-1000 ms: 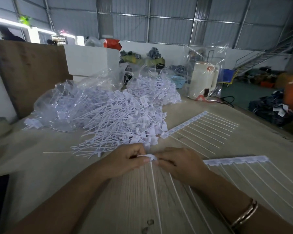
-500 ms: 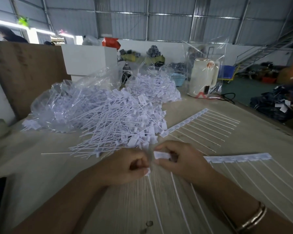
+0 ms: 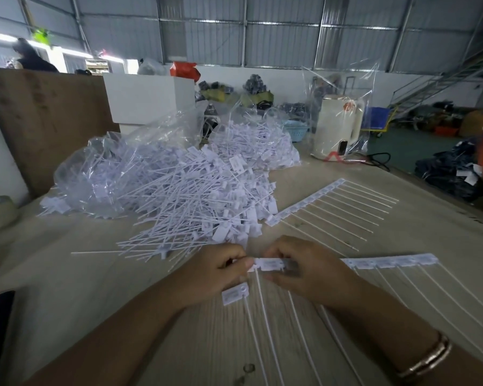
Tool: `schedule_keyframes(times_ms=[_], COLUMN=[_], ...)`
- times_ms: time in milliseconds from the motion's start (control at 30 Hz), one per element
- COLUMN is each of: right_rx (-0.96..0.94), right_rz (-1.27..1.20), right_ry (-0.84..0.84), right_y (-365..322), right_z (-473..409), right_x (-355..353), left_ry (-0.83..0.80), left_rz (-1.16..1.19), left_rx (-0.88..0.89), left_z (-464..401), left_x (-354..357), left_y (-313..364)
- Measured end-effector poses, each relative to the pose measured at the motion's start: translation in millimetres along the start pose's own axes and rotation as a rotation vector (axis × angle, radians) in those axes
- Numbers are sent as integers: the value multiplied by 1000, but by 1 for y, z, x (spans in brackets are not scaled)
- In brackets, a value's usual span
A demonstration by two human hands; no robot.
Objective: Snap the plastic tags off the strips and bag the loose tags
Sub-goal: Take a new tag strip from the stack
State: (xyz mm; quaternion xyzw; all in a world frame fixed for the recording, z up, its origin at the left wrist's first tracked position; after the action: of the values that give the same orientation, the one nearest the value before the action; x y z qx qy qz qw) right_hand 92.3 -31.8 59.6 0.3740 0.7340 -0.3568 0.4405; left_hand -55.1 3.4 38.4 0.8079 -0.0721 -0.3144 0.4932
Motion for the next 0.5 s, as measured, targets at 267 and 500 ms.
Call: schedule_keyframes(times_ms=[267, 500], right_rx=[33, 140], right_rz=[33, -410], right_ry=[-23, 56], right_y=[-1, -1], right_z=[-5, -3], right_x=[7, -3], left_ry=[-9, -13], left_rz=[-54, -2], left_rx=[114, 124], left_z=[0, -1], left_x=[-6, -7], left_y=[10, 19])
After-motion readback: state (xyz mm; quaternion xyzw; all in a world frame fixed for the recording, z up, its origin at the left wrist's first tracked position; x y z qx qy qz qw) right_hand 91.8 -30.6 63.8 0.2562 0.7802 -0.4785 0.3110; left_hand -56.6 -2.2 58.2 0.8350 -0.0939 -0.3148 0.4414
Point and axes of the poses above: each hand's wrist, its own z-axis away from the middle knuckle, its own x-axis out of the palm, y = z × x, the point moved 6 cm from there along -z, towards the middle knuckle, and after that the axes turned 15 degrees about z, right-handed, at the moved point
